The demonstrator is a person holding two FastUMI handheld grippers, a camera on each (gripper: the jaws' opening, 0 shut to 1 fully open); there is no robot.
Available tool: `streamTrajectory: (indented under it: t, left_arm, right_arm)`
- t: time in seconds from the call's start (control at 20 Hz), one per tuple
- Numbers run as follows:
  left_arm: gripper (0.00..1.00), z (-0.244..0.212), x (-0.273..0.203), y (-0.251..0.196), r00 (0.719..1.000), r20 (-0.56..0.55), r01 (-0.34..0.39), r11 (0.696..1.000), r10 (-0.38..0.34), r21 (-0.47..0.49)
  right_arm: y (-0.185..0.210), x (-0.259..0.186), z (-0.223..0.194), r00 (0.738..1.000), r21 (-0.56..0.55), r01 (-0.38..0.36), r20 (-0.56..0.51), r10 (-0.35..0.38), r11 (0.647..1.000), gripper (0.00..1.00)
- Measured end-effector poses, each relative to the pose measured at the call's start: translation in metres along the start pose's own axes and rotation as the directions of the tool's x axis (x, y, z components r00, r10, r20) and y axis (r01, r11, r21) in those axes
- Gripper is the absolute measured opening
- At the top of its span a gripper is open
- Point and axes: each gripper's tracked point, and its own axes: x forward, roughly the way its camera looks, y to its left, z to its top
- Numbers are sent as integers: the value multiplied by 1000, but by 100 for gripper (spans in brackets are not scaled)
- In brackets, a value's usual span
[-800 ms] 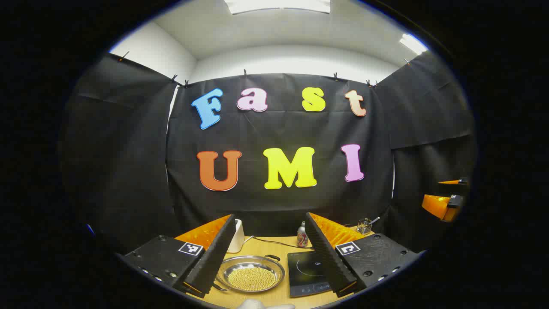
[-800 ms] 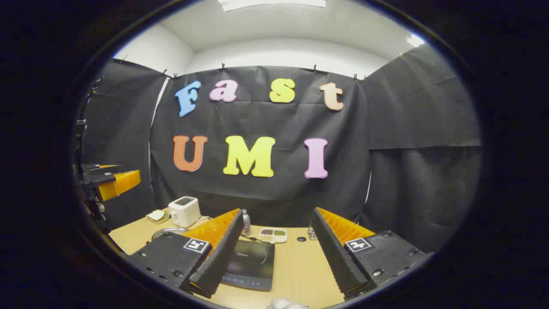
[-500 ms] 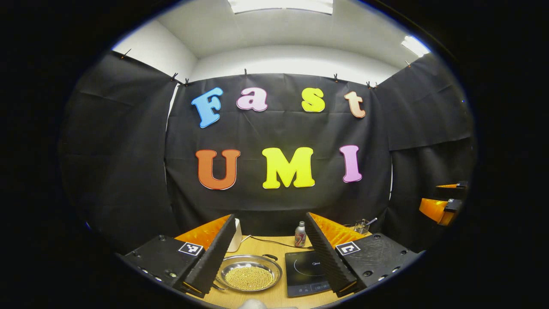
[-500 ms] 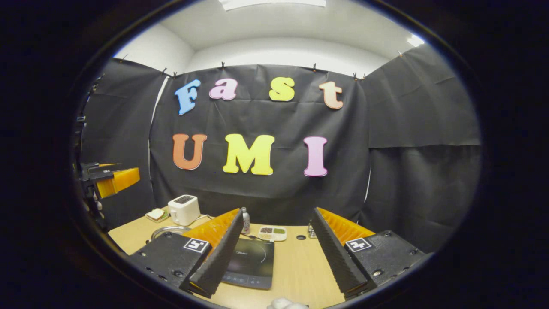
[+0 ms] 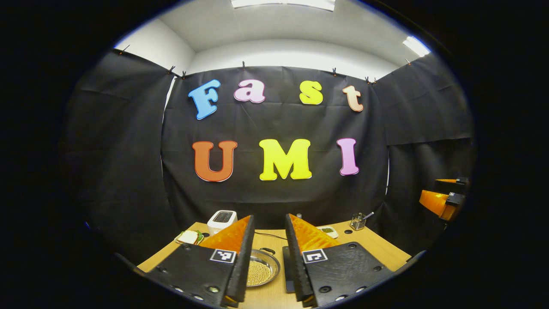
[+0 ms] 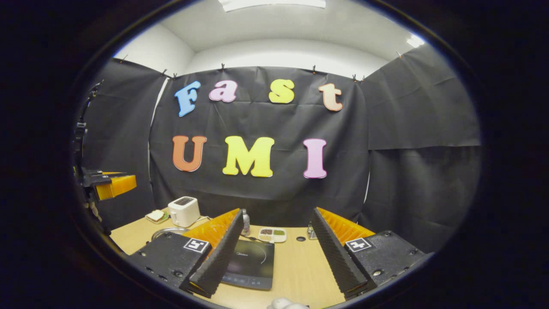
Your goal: First push the handle of the pot to place it horizontally, then grasp the pot with both hands and set it on the induction cooktop.
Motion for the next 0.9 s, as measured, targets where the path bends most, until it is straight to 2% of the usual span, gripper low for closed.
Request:
streamTrajectory:
  t: [0.05, 0.15, 0.2, 0.3, 0.4, 0.65, 0.85, 0.9]
  left_arm:
    - [36, -1, 1, -2, 1000, -2, 8, 1000, -8, -2]
    - [26, -4, 2, -2, 1000, -9, 22, 1000, -22, -8]
    - [14, -8, 3, -5, 999, -24, 38, 999, -38, -14]
    - [10, -19, 10, -7, 997, -49, 60, 998, -61, -24]
    - [0, -32, 4, -8, 993, -80, 81, 996, -83, -36]
    - [0, -94, 18, -6, 970, -215, 111, 994, -111, -11]
    - [0, -177, 19, 17, 912, -404, 84, 996, -74, 8]
    - [0, -197, 19, 23, 891, -449, 81, 997, -64, 18]
  right_arm:
    - [0, 0, 0, 1000, -2, 1, -1, -1, 1000, 96]
    - [1, 1, -4, 1000, -5, -1, -7, 1, 1000, 96]
    - [1, 1, -5, 1000, -5, 0, -11, 0, 1000, 96]
    - [1, 1, -7, 1000, -4, -1, -19, 1, 1000, 96]
    - [1, 2, -9, 1000, -5, -1, -25, 1, 1000, 96]
    - [-3, 6, -17, 998, -8, 8, -56, -8, 1000, 96]
    - [-3, 6, -32, 995, -10, 15, -95, -16, 1000, 96]
    - [-4, 7, -37, 994, -9, 15, -107, -16, 1000, 100]
